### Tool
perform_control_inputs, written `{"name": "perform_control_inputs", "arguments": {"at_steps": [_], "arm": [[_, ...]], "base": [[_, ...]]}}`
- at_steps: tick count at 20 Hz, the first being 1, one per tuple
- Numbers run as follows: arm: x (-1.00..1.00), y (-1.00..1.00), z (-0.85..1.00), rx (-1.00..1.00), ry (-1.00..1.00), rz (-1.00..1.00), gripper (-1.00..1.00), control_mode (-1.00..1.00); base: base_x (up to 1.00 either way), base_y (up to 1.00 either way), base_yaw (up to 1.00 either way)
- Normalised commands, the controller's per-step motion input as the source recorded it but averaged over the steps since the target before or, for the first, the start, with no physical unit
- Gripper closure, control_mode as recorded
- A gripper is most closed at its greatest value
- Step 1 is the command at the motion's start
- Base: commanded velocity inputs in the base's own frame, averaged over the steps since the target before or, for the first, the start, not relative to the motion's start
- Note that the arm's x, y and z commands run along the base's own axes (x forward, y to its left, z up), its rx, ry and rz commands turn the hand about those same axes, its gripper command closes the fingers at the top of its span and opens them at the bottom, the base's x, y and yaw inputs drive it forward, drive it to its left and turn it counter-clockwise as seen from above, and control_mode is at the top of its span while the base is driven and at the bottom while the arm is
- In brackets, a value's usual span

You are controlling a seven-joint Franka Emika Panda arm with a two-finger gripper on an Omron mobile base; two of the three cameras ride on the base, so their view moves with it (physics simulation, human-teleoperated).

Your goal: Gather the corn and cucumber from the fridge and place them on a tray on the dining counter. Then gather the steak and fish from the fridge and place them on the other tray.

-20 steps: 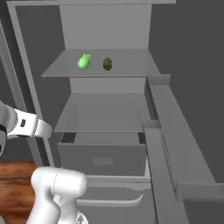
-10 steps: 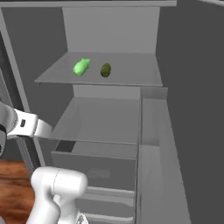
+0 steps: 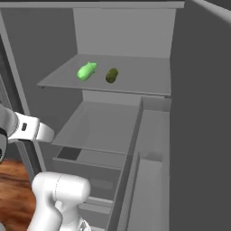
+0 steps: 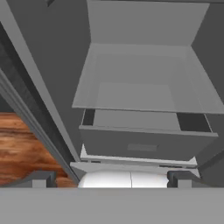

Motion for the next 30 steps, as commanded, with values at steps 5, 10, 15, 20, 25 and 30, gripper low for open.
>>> {"name": "perform_control_inputs", "arguments": {"at_steps": [5,10,15,20,25,30], "arm": [[0.31,-0.36,0.25,0.03,-0.04,0.09,-1.00,-1.00],[0.45,-0.31,0.58,0.01,-0.06,0.04,-1.00,-1.00],[0.44,-0.12,0.72,0.00,-0.05,0.00,-1.00,-1.00],[0.25,-0.42,0.42,0.00,0.00,0.00,-1.00,-1.00],[0.40,-0.55,0.18,0.00,0.00,0.00,-1.00,-1.00],[0.60,-0.47,0.02,0.00,0.03,0.00,-1.00,-1.00]], "base": [[0.11,-0.07,0.04],[0.00,0.00,0.00],[0.00,0.00,0.00],[0.00,0.00,0.00],[0.00,0.00,0.00],[0.00,0.00,0.00]]}}
